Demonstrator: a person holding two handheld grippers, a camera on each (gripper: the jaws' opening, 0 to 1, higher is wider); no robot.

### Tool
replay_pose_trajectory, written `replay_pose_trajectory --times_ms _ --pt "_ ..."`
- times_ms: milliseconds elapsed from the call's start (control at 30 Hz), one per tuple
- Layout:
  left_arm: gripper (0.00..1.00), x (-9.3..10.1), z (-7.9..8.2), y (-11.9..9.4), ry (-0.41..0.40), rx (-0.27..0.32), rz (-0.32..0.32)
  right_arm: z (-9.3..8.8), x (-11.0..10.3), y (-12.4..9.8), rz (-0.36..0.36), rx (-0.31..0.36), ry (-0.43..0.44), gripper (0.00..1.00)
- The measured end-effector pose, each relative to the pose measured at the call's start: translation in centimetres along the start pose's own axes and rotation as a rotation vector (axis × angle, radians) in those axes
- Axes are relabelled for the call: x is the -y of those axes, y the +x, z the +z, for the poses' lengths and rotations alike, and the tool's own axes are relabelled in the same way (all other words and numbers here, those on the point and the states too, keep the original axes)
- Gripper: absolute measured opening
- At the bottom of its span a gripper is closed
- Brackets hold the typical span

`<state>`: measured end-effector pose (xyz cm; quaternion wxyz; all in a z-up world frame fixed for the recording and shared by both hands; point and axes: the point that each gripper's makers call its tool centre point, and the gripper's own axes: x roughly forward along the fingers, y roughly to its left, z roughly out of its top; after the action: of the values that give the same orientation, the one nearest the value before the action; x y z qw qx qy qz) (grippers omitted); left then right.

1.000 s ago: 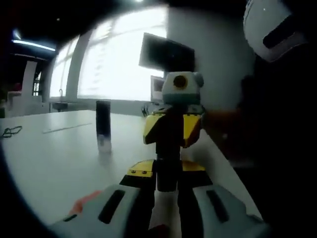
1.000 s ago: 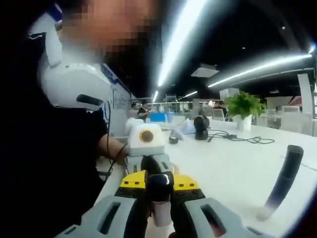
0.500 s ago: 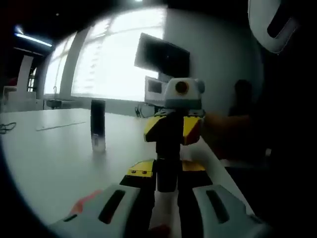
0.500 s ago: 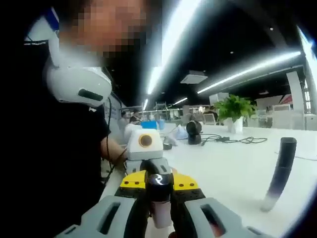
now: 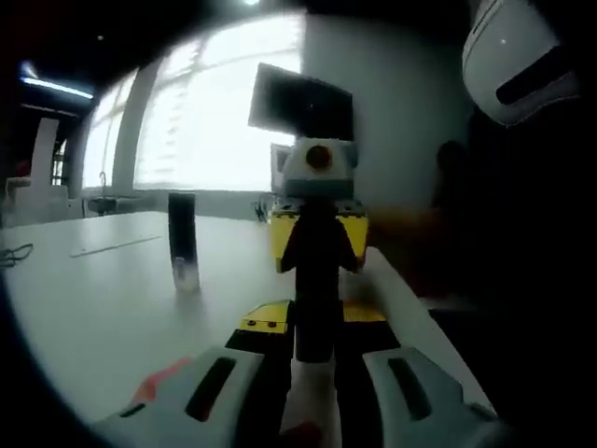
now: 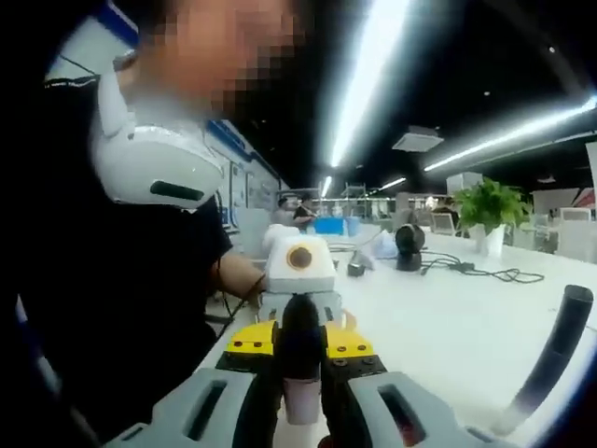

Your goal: Pick up cosmetic bottle twist off cap place on table pick up cap screw tight cap place on table

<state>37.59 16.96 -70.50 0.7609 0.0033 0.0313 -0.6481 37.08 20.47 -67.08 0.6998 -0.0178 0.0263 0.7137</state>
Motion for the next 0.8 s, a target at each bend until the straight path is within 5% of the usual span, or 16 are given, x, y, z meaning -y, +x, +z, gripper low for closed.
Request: replay_pose_trajectory --times_ms 67,200,467,667,800 --pt "0.06 -0.2 0.2 -0.1 -0.006 0.009 0.007 0.4 0.3 -0.2 -0.031 0.032 -0.018 0.13" --pt "0.06 -0.2 0.1 0.0 -0.004 0.005 0.01 0.8 1.0 -0.8 -0.123 0.058 0.016 0.35" --pt "0.06 -0.5 0.2 0.1 -0.001 0.011 0.029 3.9 2.1 -3.5 -0.577 0.194 0.091 0.34" --pt "0.06 -0.6 0.5 0.0 0.001 0.022 0.035 3.8 2.0 -3.5 -0.754 0.183 0.078 0.35" --pt "0.06 -1.6 0.5 -0.2 0.005 0.022 0.095 4.0 1.3 -2.8 -0.799 0.191 0.088 0.36"
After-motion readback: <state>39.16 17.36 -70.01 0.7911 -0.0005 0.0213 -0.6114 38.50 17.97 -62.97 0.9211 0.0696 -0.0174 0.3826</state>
